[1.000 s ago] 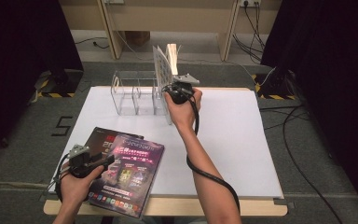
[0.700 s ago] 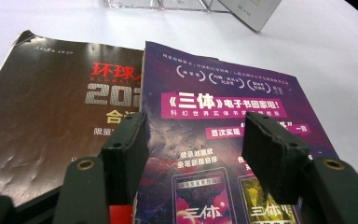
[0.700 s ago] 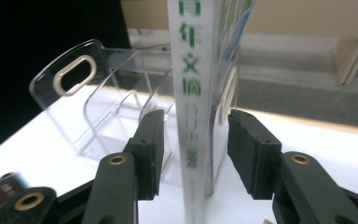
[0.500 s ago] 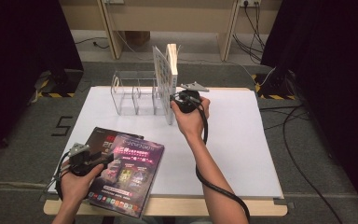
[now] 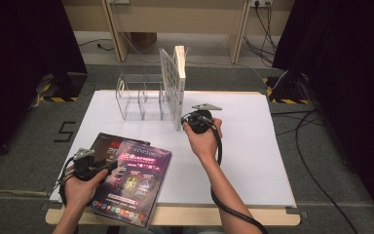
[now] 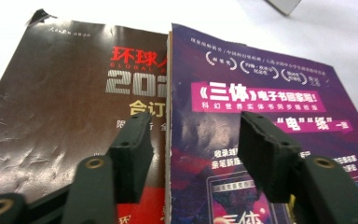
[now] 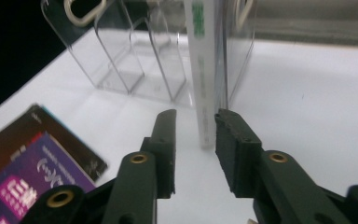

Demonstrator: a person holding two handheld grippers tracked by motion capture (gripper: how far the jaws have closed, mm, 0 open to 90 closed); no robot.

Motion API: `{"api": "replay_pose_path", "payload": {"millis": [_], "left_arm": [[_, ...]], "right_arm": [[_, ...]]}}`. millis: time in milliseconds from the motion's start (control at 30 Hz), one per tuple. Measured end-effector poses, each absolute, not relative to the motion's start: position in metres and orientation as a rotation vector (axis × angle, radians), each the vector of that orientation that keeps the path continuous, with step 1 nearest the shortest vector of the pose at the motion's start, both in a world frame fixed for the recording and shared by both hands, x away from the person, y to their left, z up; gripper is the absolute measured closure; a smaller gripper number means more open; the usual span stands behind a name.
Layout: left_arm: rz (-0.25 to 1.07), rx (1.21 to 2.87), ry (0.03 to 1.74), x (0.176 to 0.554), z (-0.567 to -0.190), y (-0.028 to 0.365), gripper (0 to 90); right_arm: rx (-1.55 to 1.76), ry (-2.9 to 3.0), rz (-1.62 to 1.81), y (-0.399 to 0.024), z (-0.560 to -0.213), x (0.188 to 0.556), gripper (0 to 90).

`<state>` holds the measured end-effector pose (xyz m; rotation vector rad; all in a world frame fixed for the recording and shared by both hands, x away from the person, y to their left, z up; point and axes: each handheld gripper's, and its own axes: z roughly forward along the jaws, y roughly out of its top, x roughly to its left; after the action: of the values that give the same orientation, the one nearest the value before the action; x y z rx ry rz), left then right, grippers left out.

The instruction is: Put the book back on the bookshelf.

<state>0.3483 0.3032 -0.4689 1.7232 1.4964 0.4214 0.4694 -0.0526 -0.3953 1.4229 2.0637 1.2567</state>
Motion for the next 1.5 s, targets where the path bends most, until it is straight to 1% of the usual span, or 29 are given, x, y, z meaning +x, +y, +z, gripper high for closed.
{"api": "replay_pose_path", "payload": {"millis": [67, 133, 267, 433, 800, 1133, 1300, 1500], "left_arm": [[0.398, 1.723, 1.504, 0.349, -0.471, 0.304, 50.7], [0.370, 1.713, 1.511, 0.350, -0.473, 0.305, 52.8], [0.326, 1.716, 1.529, 0.351, -0.477, 0.307, 61.2], [0.306, 1.701, 1.551, 0.352, -0.479, 0.309, 66.1], [0.329, 1.741, 1.542, 0.346, -0.477, 0.307, 69.8], [0.275, 1.797, 1.545, 0.339, -0.473, 0.298, 70.8], [0.273, 1.831, 1.530, 0.336, -0.472, 0.291, 70.6], [0.322, 1.867, 1.515, 0.334, -0.470, 0.287, 70.7]], "right_arm": [[1.443, 2.094, 1.239, -0.054, -0.405, 0.467, 71.8], [1.451, 2.111, 1.221, -0.055, -0.412, 0.465, 72.7], [1.474, 2.165, 1.183, -0.056, -0.425, 0.462, 74.4], [1.494, 2.225, 1.138, -0.053, -0.439, 0.458, 75.9], [1.530, 2.340, 1.107, -0.039, -0.461, 0.455, 72.2], [1.541, 2.381, 1.113, -0.033, -0.468, 0.450, 70.0], [1.562, 2.405, 1.114, -0.031, -0.473, 0.449, 66.9], [1.609, 2.425, 1.131, -0.031, -0.477, 0.449, 62.6]]}}
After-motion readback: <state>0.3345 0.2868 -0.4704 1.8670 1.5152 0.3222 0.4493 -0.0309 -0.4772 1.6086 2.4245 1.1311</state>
